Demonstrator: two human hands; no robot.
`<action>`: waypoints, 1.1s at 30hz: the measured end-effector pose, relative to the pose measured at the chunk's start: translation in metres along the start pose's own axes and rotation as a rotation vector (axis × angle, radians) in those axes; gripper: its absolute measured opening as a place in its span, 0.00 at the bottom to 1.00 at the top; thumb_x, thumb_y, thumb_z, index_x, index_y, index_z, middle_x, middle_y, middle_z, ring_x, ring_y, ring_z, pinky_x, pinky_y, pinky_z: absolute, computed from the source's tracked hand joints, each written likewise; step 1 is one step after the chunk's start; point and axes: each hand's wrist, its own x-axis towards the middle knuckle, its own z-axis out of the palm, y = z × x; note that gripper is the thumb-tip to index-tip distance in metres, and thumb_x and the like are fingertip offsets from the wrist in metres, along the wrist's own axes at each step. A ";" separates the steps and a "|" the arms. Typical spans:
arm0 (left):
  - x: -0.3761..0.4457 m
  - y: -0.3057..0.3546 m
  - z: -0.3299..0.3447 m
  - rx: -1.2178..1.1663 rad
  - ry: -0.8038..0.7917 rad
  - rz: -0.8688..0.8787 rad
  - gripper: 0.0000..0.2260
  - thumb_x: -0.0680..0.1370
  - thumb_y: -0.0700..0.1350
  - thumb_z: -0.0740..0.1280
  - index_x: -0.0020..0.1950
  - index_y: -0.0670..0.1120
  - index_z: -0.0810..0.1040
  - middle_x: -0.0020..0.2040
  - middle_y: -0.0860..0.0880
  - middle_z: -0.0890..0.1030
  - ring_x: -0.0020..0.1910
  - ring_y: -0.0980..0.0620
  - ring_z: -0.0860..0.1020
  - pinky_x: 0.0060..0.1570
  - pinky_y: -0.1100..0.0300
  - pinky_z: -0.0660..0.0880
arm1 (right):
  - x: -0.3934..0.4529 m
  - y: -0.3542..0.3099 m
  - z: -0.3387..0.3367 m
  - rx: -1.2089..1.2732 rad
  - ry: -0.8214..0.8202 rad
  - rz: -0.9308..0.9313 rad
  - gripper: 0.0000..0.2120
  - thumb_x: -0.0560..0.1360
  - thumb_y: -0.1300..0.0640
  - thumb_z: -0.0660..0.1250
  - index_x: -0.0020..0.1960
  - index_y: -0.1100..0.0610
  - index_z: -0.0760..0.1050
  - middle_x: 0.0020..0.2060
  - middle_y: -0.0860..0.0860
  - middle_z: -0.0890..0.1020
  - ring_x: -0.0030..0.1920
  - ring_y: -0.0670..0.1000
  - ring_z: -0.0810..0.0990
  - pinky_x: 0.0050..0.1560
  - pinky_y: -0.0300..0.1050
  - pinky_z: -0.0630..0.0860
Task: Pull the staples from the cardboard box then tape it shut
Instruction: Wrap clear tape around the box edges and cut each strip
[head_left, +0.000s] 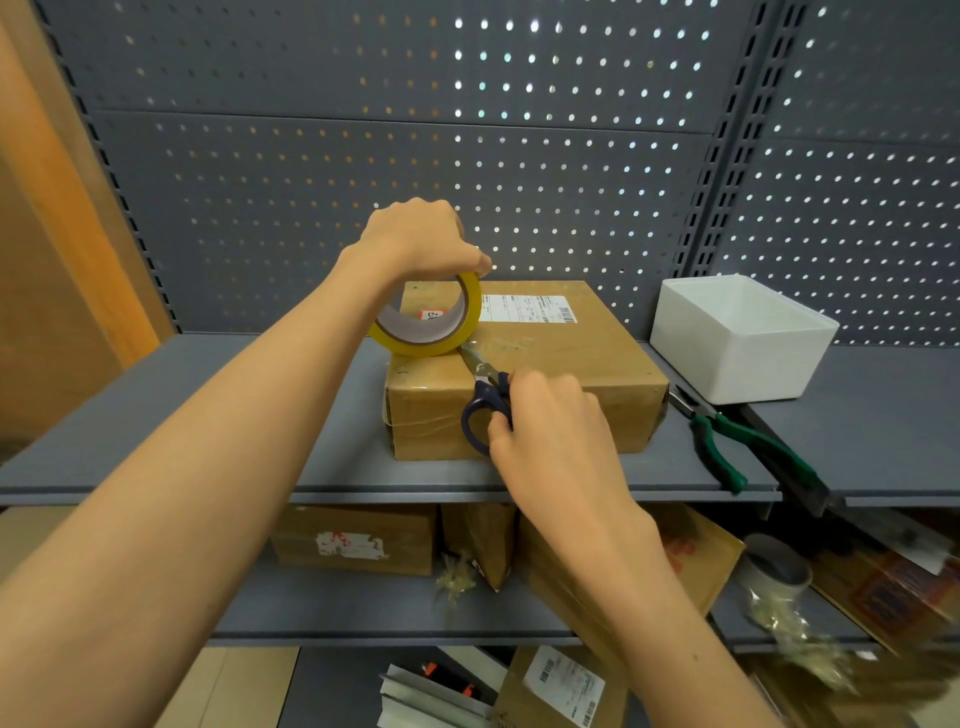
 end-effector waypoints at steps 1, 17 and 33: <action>0.000 0.000 0.000 -0.001 0.000 0.001 0.16 0.72 0.55 0.65 0.35 0.43 0.74 0.29 0.50 0.70 0.28 0.54 0.66 0.28 0.63 0.60 | 0.000 0.000 0.000 0.000 0.000 -0.003 0.10 0.78 0.58 0.61 0.58 0.58 0.71 0.52 0.54 0.78 0.51 0.54 0.78 0.40 0.39 0.69; -0.001 -0.006 0.002 -0.033 -0.007 -0.038 0.17 0.70 0.56 0.65 0.46 0.43 0.80 0.45 0.48 0.77 0.41 0.45 0.75 0.37 0.59 0.71 | -0.019 0.006 -0.017 -0.003 0.042 -0.006 0.07 0.78 0.57 0.62 0.55 0.55 0.74 0.47 0.50 0.79 0.46 0.51 0.78 0.37 0.38 0.68; -0.022 0.004 -0.006 0.008 0.072 0.006 0.12 0.74 0.55 0.65 0.43 0.45 0.74 0.39 0.46 0.75 0.41 0.46 0.73 0.37 0.56 0.65 | -0.008 0.136 -0.016 0.003 0.348 0.458 0.07 0.75 0.62 0.62 0.49 0.64 0.77 0.42 0.64 0.80 0.41 0.63 0.73 0.37 0.47 0.64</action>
